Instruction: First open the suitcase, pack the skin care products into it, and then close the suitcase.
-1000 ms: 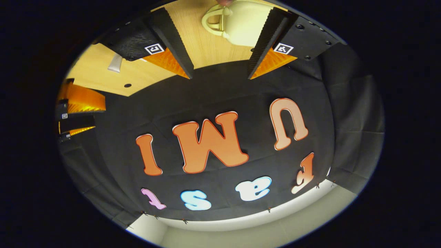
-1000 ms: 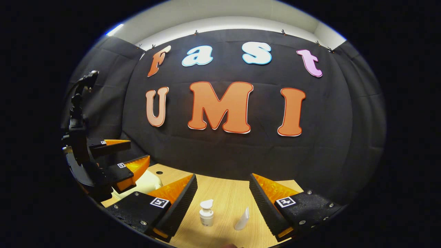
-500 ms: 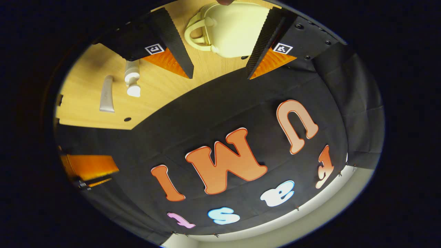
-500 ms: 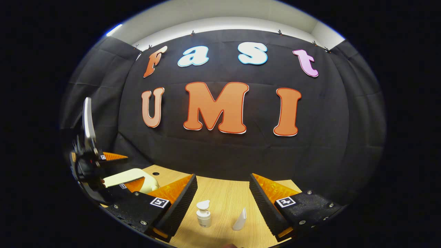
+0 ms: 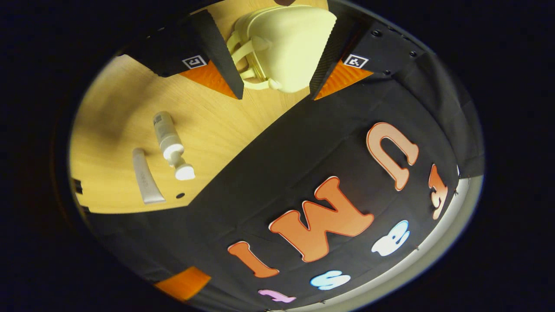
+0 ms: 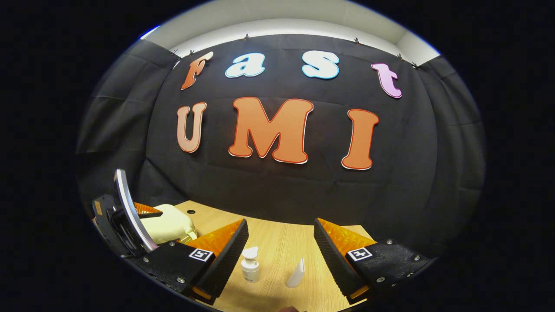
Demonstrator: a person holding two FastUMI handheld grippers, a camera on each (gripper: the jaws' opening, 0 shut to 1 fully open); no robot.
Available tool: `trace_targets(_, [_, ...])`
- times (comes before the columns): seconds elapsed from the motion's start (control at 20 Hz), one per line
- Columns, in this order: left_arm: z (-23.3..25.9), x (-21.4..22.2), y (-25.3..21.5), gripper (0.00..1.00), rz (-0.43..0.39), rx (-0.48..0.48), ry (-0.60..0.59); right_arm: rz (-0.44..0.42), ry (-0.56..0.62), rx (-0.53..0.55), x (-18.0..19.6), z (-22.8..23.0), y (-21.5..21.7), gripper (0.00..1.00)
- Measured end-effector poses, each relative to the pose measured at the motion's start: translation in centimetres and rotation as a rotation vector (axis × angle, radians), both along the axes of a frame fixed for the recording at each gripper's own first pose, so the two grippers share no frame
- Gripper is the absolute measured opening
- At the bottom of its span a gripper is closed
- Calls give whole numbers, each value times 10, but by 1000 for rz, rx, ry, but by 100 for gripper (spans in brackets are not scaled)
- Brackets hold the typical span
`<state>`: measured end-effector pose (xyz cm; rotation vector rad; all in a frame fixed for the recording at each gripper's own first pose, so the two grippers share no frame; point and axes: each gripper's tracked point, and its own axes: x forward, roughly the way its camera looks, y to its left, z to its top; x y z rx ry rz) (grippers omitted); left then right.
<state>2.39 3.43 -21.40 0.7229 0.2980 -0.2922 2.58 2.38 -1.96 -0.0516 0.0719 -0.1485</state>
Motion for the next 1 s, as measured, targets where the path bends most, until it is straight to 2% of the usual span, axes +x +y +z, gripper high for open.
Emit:
trace_targets(0.2, [-31,-7,-1,98,-55,111,32,-13,9,-9,-1,-2,-3,97])
trace_targets(0.7, [-93,-7,16,98,-103,328,94,-28,24,-9,-1,-8,-6,97])
trace_targets(0.75, [-97,-9,20,93,-108,341,102,-29,21,-7,-1,-7,-6,97])
trace_targets(0.85, [-104,-7,18,92,-125,377,97,-31,16,-9,-1,-5,-7,97])
trace_targets(0.95, [-110,-8,19,70,-128,409,96,-33,16,-13,-1,-4,-9,97])
trace_targets(1.0, [-113,-7,20,65,-125,416,103,-37,16,-13,-1,-4,-10,97])
